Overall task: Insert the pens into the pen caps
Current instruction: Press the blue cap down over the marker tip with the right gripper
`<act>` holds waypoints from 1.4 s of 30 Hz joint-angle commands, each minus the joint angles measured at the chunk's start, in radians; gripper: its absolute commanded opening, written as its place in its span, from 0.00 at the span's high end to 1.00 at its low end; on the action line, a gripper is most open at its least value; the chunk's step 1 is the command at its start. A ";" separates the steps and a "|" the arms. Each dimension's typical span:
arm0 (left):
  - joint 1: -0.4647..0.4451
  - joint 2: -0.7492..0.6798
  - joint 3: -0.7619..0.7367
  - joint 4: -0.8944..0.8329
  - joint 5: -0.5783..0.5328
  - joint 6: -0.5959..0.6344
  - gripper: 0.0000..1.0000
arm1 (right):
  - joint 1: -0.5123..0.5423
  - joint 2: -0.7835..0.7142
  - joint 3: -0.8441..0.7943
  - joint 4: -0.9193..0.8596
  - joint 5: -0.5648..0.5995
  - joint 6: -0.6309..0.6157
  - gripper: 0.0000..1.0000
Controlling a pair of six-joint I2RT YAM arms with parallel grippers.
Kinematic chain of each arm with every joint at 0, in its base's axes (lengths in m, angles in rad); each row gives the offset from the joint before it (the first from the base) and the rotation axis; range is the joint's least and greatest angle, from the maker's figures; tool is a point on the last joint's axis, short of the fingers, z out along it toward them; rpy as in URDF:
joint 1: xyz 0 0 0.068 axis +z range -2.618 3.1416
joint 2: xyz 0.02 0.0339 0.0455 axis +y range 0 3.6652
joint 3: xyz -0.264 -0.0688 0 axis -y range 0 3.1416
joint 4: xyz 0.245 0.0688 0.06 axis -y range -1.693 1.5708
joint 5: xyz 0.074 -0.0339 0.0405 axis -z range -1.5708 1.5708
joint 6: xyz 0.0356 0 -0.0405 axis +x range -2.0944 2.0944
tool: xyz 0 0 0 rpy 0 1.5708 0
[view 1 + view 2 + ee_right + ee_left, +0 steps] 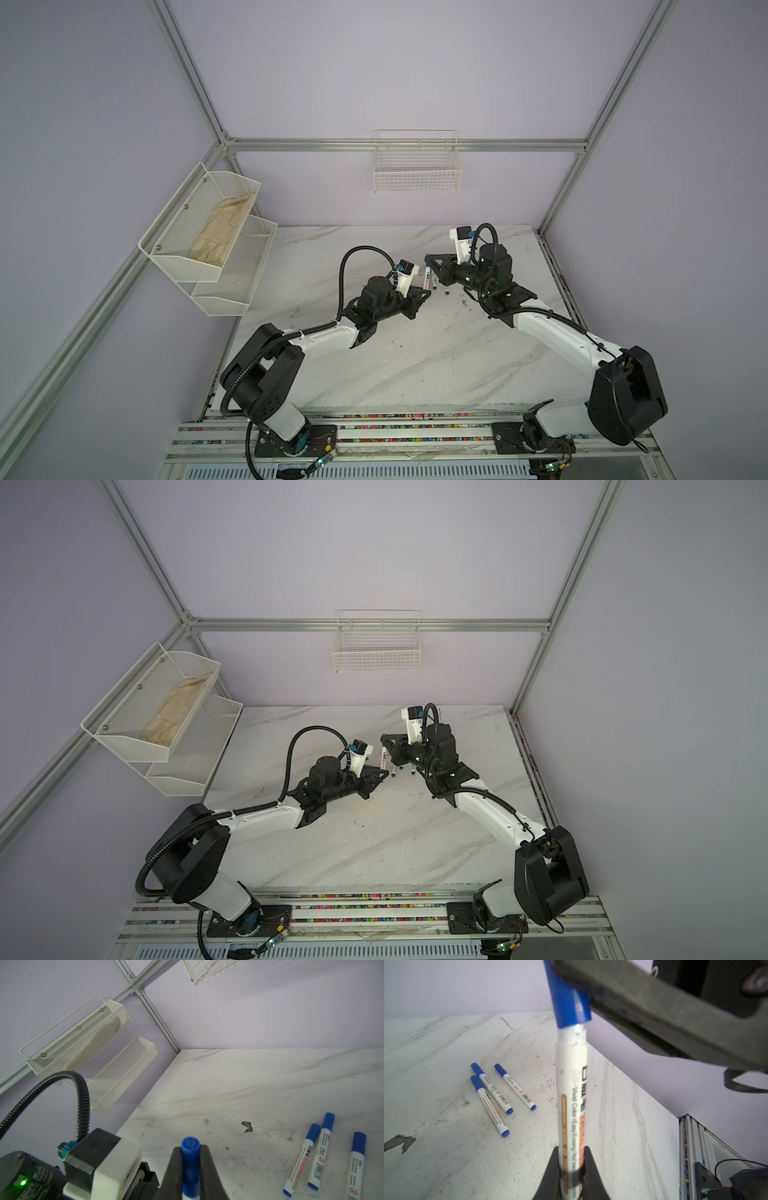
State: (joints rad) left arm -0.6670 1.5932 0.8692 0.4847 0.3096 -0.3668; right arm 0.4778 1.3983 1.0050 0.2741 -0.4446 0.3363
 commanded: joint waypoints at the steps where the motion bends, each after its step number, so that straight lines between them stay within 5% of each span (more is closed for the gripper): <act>1: 0.036 0.007 0.076 0.138 -0.002 -0.041 1.00 | 0.003 -0.019 -0.020 -0.035 -0.065 -0.001 1.00; 13: 0.049 0.035 0.153 0.187 -0.053 -0.006 1.00 | 0.003 -0.097 -0.015 -0.100 -0.176 -0.076 1.00; 42: -0.013 0.030 0.088 0.214 -0.226 0.239 1.00 | 0.004 -0.105 0.038 -0.174 -0.076 -0.145 0.96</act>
State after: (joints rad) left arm -0.6964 1.6547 0.9104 0.5961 0.1818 -0.1375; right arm 0.4644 1.3201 1.0283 0.1940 -0.4747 0.1963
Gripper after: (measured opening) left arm 0.123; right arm 0.134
